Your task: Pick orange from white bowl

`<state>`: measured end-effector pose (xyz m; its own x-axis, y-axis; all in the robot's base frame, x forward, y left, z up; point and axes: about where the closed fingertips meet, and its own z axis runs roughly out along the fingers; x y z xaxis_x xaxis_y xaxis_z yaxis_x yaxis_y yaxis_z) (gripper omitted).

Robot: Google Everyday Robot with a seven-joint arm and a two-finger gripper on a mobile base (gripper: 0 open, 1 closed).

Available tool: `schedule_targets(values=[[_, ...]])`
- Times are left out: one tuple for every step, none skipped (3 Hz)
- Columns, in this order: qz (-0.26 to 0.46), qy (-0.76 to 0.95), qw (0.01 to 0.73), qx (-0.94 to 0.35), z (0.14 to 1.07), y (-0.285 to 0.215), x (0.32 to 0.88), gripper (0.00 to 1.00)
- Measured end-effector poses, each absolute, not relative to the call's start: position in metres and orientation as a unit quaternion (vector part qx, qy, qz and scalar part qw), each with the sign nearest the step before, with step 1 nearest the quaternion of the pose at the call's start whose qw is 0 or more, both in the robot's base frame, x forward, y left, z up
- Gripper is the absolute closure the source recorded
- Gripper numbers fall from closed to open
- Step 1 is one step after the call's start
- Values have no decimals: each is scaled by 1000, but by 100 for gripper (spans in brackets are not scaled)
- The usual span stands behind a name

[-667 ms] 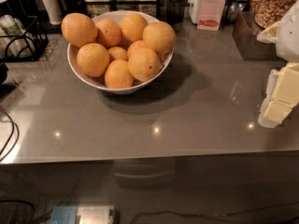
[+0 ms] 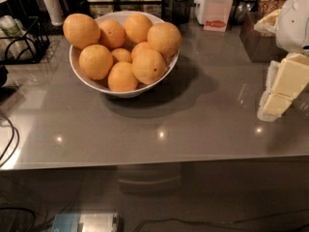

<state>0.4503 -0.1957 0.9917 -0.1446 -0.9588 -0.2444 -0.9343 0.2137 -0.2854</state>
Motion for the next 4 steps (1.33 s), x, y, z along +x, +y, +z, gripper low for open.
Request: schedule_targets(values=[[-12, 719, 211, -662, 995, -165, 464, 0], [26, 681, 252, -687, 995, -149, 478, 0], [85, 643, 314, -693, 991, -150, 493, 0], [124, 614, 342, -701, 987, -138, 501, 0]])
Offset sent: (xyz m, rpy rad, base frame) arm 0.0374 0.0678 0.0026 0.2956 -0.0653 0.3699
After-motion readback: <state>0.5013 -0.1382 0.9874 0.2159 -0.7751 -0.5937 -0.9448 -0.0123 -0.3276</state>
